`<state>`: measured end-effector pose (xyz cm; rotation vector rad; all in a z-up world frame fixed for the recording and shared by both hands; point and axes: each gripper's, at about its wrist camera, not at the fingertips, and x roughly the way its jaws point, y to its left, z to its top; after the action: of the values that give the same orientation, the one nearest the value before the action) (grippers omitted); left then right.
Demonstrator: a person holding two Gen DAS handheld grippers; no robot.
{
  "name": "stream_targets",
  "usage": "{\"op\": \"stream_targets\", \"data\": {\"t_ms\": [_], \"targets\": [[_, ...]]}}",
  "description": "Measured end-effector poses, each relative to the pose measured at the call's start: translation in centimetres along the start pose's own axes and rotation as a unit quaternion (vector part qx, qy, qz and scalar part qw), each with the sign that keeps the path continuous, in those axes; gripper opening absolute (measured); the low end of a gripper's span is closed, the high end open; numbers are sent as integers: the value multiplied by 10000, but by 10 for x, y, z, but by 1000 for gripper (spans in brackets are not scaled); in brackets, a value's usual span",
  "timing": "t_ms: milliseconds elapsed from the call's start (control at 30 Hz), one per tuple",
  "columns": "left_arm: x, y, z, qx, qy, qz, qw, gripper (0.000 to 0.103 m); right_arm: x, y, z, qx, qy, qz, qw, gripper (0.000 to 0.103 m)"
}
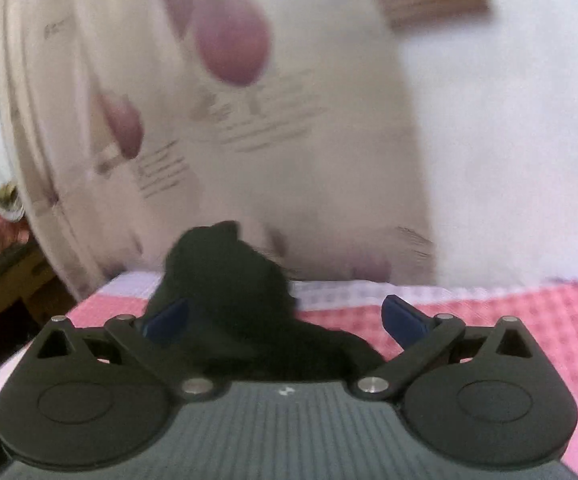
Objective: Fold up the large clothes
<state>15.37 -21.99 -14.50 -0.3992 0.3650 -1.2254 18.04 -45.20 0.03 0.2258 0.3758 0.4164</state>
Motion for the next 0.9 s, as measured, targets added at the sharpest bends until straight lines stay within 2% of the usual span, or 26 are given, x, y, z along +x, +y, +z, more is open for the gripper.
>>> {"op": "stream_targets", "data": {"t_ms": [33,67,100,133,200,267,400,533,633,733,800,900], "targets": [[0,0,-1,30,13,9,10000,90,12,7,3,-141,173,6,9997,103],[1,0,-1,61,24,18,10000,90,25,14,3,-265,387,-64,9989,96],[1,0,0,107,24,21,9999,90,37,21,2,-404,581,-188,9973,46],[0,1,0,102,26,29,9999,90,45,31,-2,-591,726,-253,9953,29],[-2,1,-2,59,13,-9,10000,90,43,47,-9,-1039,623,-418,9918,20],[-1,-1,-3,106,49,-77,9999,89,32,49,-19,-1312,495,-627,9881,20],[1,-9,-5,135,78,-140,9998,89,31,23,-48,-1051,576,-1025,9875,20],[-12,-14,-6,55,-112,-146,9998,89,31,-7,-72,-288,468,-911,9943,19],[-34,-24,1,-154,-350,-109,9992,89,35,-18,-87,-42,402,-879,9953,19],[-55,-35,19,110,-571,204,9981,89,34,-31,-99,237,371,-743,9963,18],[-59,-34,36,297,-521,516,9969,88,36,-38,-101,354,381,-675,9964,18],[-49,-20,44,282,-105,1001,9945,69,38,-42,-104,336,401,-620,9967,19]]}}
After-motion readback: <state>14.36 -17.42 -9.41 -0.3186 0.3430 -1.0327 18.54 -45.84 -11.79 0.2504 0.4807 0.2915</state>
